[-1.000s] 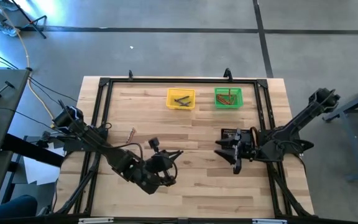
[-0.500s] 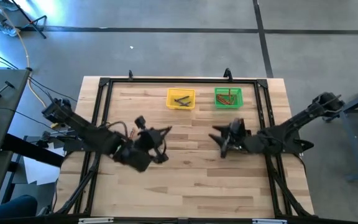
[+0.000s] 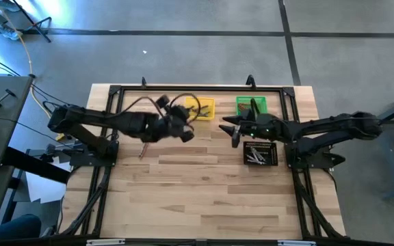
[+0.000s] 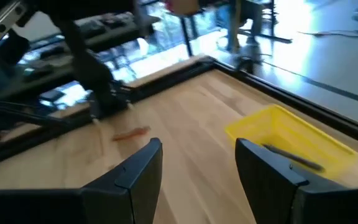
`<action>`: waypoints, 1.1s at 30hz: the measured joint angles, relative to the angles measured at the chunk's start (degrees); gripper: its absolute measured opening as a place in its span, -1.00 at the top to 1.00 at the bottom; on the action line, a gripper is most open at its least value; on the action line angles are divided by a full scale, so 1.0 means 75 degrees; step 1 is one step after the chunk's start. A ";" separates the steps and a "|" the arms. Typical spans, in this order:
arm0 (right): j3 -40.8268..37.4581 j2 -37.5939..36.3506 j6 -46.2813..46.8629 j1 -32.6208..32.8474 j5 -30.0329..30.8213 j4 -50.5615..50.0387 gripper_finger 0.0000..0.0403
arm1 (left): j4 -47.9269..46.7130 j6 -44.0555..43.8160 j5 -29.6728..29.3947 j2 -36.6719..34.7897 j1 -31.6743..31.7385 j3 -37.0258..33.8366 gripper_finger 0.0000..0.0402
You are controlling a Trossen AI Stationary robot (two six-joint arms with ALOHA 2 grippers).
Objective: Sort crayons
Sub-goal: Put the blue crayon into the yellow bin
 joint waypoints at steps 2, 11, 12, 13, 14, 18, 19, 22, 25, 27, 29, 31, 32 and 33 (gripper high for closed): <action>0.0000 0.0333 -0.0095 -0.0112 -0.0324 0.0680 0.02 | 0.0720 0.0663 0.0954 0.0000 0.0242 0.0000 1.00; 0.0784 0.0559 -0.0457 -0.0513 -0.0862 0.0474 0.02 | 0.1904 0.1816 0.2521 0.0032 0.1268 0.0000 1.00; 0.0890 0.0549 -0.0439 -0.0468 -0.0873 0.0231 0.02 | 0.1967 0.1817 0.2656 0.0062 0.1422 0.0000 1.00; 0.0992 0.0549 -0.0444 -0.0423 -0.0874 0.0032 0.02 | 0.1972 0.1782 0.2798 0.0116 0.1592 0.0000 1.00; 0.1076 0.0546 -0.0475 -0.0379 -0.0873 -0.0150 0.02 | 0.2002 0.1707 0.2987 0.0196 0.1774 0.0000 1.00; 0.1515 0.0546 -0.0709 -0.0280 -0.0874 -0.0759 0.02 | 0.2085 0.1421 0.3916 0.0684 0.2485 0.0000 1.00; 0.1625 0.0543 -0.0770 -0.0267 -0.0874 -0.0897 0.02 | 0.2129 0.1373 0.4058 0.0843 0.2637 0.0000 1.00; 0.1878 0.0543 -0.0906 -0.0188 -0.0869 -0.1437 0.02 | 0.2456 0.1317 0.4246 0.1432 0.3058 0.0000 1.00; 0.2006 0.0543 -0.0989 -0.0083 -0.0871 -0.1885 0.02 | 0.2768 0.1167 0.4279 0.2066 0.3387 0.0000 1.00; 0.2042 0.0543 -0.0988 -0.0039 -0.0872 -0.2176 0.02 | 0.2905 0.0930 0.4473 0.2487 0.3571 0.0000 1.00; 0.2057 0.0543 -0.0967 -0.0022 -0.0873 -0.2372 0.02 | 0.2914 0.0690 0.4683 0.2863 0.3717 0.0000 1.00; 0.2057 0.0543 -0.0959 -0.0029 -0.0871 -0.2609 0.02 | 0.2908 0.0536 0.4788 0.3173 0.3815 0.0000 1.00; 0.2057 0.0543 -0.0959 -0.0028 -0.0869 -0.2721 0.02 | 0.2926 0.0466 0.4797 0.3305 0.3835 0.0000 1.00; 0.2057 0.0543 -0.0960 -0.0028 -0.0869 -0.2807 0.02 | 0.2880 0.0408 0.4795 0.3410 0.3837 -0.0001 1.00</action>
